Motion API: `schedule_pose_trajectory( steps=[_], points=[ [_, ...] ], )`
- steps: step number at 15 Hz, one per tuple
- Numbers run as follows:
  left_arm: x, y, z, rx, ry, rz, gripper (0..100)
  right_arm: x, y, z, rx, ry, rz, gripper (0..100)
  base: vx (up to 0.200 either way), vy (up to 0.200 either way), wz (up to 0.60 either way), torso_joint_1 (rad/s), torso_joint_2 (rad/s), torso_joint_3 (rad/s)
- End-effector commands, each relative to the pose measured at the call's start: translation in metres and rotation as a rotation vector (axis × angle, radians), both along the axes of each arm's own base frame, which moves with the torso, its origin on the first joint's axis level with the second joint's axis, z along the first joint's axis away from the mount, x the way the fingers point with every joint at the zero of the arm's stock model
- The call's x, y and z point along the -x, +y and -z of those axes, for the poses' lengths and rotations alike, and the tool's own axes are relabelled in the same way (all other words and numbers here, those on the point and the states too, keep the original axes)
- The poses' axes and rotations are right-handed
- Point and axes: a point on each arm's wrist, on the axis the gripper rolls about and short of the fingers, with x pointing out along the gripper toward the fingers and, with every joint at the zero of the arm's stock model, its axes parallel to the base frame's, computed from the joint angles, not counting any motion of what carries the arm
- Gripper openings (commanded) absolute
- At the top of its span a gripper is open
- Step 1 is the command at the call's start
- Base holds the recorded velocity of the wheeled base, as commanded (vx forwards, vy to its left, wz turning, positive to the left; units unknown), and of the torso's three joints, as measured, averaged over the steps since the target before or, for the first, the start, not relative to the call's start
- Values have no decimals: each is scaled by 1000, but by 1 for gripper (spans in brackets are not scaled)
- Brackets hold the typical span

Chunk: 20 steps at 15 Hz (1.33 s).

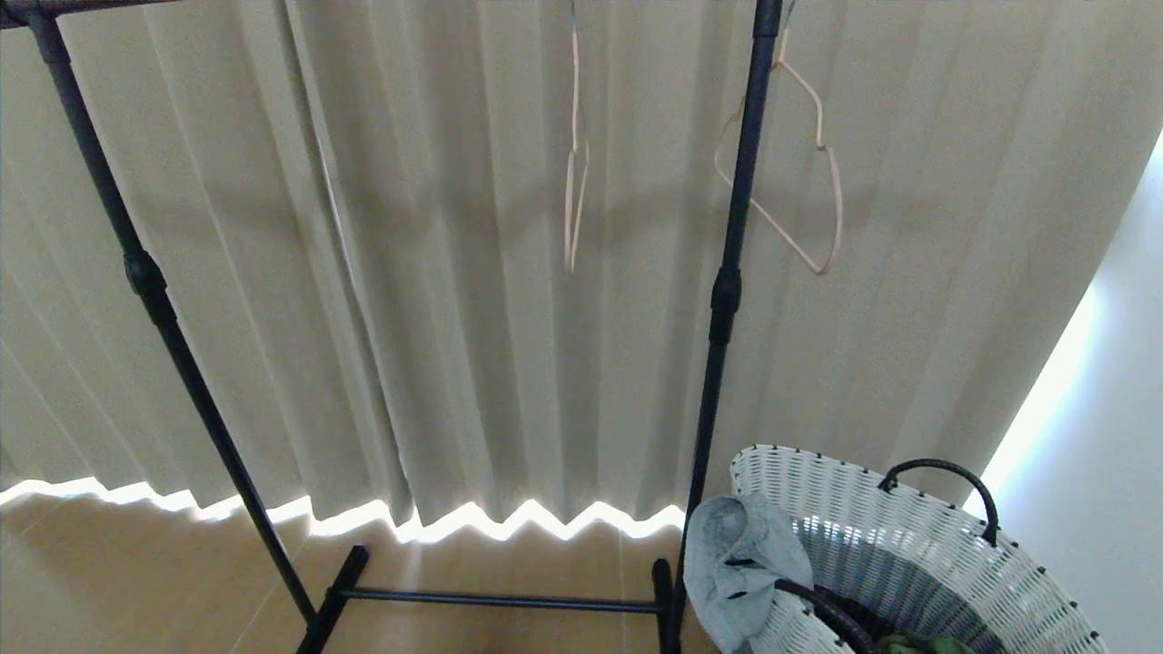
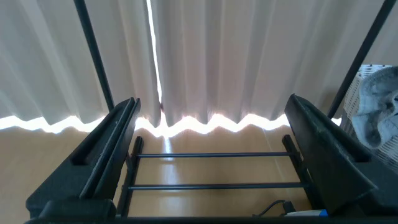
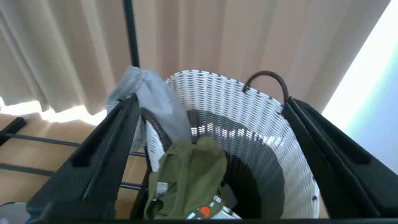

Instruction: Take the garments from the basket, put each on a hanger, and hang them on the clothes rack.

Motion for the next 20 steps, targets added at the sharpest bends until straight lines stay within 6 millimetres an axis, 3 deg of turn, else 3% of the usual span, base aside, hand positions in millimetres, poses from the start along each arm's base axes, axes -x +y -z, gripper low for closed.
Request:
schedule_pose_trajectory(
  steps=[1,5,7,9,15,20],
  points=[
    [0,0,0,0,0,-1,100,0,0,0,5,0,-1,100,0,0,0,0,0,0],
    [0,0,0,0,0,-1,100,1,-1,-2,6,-9,45,100,0,0,0,0,0,0],
    [0,0,0,0,0,-1,100,2,-2,-25,32,-2,34,100,0,0,0,0,0,0],
    [0,0,0,0,0,0,100,-9,-2,-26,122,155,8,100,0,0,0,0,0,0],
    [0,0,0,3,0,-3,100,-86,0,-31,494,700,-139,100,0,0,0,0,0,0],
    [0,0,0,5,0,-3,100,-130,2,-11,679,876,-313,100,0,0,0,0,0,0]
  ],
)
